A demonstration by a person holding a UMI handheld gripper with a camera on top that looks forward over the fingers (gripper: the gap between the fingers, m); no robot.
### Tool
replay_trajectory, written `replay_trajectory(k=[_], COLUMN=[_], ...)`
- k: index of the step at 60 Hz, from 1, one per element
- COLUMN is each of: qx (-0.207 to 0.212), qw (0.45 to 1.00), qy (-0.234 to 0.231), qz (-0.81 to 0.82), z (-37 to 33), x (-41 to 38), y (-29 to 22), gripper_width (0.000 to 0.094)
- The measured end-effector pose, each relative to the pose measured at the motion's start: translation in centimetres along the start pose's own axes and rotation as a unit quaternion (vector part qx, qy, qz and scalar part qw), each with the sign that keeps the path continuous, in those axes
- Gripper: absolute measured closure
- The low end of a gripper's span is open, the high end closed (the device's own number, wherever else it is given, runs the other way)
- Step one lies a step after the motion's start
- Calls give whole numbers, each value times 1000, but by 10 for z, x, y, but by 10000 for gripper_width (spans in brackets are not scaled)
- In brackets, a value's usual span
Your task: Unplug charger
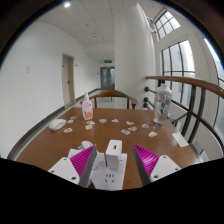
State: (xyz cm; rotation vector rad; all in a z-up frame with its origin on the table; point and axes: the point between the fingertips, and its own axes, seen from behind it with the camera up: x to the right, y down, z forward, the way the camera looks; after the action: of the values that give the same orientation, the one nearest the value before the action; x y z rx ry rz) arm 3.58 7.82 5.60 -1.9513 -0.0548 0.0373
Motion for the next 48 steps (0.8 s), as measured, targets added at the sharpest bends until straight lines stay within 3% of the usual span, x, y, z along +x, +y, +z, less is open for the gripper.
replay_trajectory(k=[5,8,19,48], qx=[-10,-22,1,11], qw=[1000,999,1000,999], qy=[16,20,24,19], qz=[-11,-11,-16,27], z=[22,30,30,26], x=[4,5,5,7], y=[2,11,6,-1], gripper_width=[396,728,853,862])
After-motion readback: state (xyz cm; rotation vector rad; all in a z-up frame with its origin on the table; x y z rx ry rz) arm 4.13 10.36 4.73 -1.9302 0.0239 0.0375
